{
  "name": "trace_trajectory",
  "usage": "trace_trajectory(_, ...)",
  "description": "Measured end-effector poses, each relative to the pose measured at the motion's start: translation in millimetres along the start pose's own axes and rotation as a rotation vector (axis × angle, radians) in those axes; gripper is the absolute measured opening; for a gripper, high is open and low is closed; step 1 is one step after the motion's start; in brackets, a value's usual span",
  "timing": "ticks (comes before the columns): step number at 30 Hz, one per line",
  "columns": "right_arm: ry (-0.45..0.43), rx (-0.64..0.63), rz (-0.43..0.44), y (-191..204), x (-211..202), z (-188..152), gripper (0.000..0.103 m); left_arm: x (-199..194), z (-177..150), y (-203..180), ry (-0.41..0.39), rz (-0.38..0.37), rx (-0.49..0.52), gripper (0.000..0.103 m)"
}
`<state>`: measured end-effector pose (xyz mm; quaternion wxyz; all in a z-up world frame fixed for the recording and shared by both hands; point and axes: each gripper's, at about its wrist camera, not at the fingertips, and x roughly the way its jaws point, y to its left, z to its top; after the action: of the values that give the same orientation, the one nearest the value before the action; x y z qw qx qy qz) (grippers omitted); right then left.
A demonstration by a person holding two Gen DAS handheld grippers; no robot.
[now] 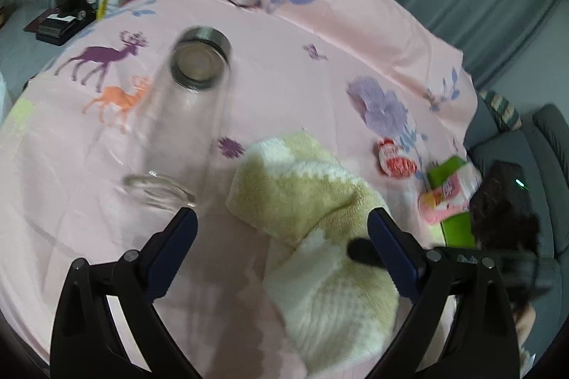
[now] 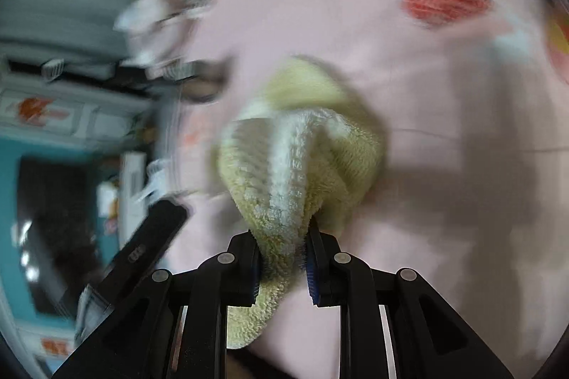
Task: Organize soft objects
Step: 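Lift the yellow-white knit cloth off the bedsheet with the right gripper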
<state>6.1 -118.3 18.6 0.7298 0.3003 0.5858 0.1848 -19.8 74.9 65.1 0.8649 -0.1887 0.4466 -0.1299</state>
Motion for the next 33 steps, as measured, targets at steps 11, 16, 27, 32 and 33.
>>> trace_trajectory(11,0.003,-0.024,-0.148,-10,-10,12,0.033,35,-16,-24,0.105,0.0,0.089,0.095)
trace_trajectory(16,-0.109,-0.031,-0.279,-22,-39,15,0.067,53,-22,-34,0.148,0.011,0.117,0.095)
trace_trajectory(27,-0.247,-0.075,-0.174,-4,-71,15,0.067,46,-10,-40,0.037,0.089,0.152,0.096)
trace_trajectory(32,-0.227,-0.125,-0.145,8,-66,12,0.067,66,2,-36,0.068,0.124,0.148,0.096)
trace_trajectory(33,-0.194,-0.109,-0.139,5,-58,14,0.067,71,3,-36,0.079,0.136,0.153,0.096)
